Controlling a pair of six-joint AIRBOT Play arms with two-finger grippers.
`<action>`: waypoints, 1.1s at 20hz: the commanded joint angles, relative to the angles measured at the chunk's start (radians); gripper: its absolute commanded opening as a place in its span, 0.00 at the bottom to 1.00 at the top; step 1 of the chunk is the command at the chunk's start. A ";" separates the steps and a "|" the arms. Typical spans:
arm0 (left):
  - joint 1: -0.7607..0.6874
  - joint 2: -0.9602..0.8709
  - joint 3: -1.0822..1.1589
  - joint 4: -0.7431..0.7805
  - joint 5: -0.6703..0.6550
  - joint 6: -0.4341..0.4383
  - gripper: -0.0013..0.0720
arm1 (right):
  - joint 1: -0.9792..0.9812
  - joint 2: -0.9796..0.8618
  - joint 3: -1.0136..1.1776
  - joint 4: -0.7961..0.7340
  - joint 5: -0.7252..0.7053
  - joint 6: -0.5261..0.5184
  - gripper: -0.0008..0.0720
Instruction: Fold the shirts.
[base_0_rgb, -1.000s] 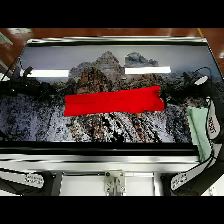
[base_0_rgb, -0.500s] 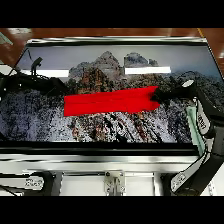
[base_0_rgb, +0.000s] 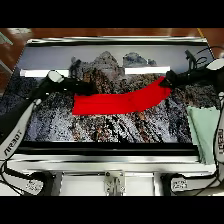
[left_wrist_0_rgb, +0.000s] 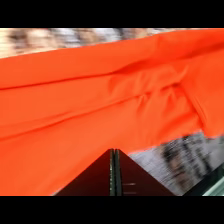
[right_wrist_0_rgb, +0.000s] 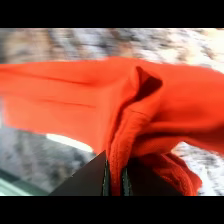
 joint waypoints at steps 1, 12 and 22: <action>-0.172 -0.084 0.002 -0.146 0.193 0.023 0.08 | 0.030 0.152 0.001 -0.007 0.067 0.057 0.09; -0.400 -0.336 0.185 -0.371 0.130 0.031 0.08 | 0.209 0.248 0.001 -0.091 0.066 0.178 0.09; 0.056 -0.085 0.185 -0.035 0.056 -0.056 0.07 | 0.499 0.101 0.000 -0.374 -0.084 0.290 0.09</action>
